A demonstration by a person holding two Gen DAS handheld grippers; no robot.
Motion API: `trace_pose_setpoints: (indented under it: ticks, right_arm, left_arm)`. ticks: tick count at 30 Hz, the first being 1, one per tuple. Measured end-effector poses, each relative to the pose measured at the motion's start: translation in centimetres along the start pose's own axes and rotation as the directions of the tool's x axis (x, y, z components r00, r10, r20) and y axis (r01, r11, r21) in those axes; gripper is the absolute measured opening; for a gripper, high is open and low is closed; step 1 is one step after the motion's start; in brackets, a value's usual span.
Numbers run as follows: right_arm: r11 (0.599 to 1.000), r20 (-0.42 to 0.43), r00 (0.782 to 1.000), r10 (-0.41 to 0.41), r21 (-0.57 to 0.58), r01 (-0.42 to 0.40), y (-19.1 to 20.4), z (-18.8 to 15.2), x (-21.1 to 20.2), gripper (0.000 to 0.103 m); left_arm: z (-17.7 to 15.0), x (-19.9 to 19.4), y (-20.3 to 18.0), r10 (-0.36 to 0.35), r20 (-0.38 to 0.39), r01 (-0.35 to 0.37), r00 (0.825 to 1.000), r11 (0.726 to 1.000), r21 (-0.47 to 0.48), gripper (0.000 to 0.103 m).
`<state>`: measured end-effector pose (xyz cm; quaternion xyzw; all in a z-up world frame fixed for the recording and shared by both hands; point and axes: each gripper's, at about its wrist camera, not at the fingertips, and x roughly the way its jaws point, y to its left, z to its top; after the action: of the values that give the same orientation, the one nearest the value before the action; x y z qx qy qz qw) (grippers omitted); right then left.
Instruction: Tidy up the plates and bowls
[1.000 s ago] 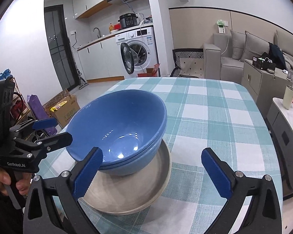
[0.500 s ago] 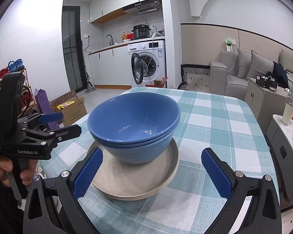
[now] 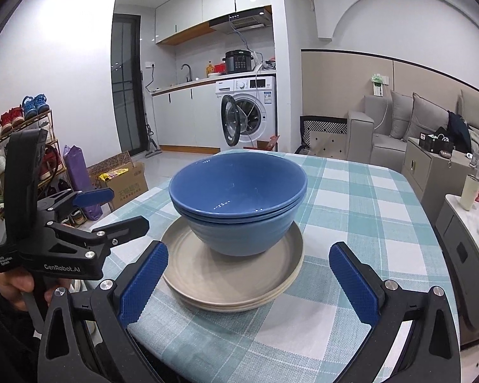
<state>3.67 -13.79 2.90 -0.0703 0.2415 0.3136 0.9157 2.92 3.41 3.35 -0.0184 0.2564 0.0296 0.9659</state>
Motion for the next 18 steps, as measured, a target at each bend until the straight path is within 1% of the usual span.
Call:
trace_pose_setpoints:
  ticks: [8, 18]
  right_arm:
    - [1.0, 0.008, 1.0, 0.006, -0.012, -0.006, 0.75, -0.38, -0.47, 0.103]
    - [1.0, 0.011, 1.0, 0.015, -0.019, -0.015, 0.88, -0.53, -0.33, 0.103]
  left_arm:
    - [-0.71, -0.56, -0.33, -0.002, 0.019, 0.002, 1.0, 1.0, -0.005, 0.103]
    - [-0.75, -0.21, 0.18, 0.007, 0.012, -0.007, 1.0, 1.0, -0.015, 0.103]
